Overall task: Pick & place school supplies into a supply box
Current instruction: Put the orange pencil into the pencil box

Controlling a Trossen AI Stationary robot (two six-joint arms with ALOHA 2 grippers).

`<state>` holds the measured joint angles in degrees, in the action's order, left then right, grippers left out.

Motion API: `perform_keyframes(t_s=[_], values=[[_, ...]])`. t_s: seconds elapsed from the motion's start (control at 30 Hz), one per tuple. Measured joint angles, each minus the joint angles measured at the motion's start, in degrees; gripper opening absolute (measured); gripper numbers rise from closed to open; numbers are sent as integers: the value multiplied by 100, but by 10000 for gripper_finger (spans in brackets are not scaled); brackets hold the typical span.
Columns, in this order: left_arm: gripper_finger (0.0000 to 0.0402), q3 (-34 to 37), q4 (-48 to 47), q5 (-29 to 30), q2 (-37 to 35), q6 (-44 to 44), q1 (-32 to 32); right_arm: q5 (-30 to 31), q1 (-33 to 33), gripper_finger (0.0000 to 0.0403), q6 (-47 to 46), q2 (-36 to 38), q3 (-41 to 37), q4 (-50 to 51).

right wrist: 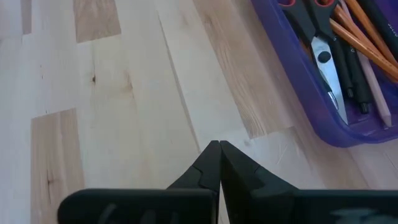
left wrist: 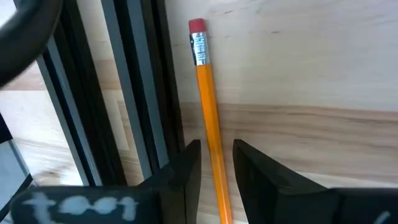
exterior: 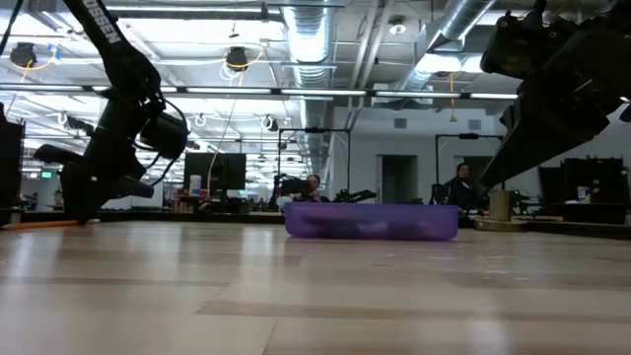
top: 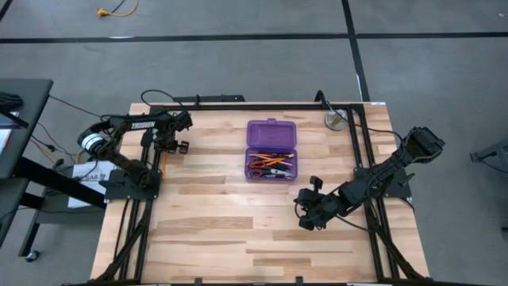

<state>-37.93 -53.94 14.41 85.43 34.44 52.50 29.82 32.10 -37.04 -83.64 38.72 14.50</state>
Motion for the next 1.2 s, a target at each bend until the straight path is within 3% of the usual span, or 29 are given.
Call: perform_keyframes(t_s=[0.87, 1.2], values=[[80, -127, 173, -215, 684, -433, 418, -299, 0, 0, -199, -2, 0, -46], [23, -127, 160, -438, 695, -418, 183, -301, 0, 0, -199, -2, 0, -111]])
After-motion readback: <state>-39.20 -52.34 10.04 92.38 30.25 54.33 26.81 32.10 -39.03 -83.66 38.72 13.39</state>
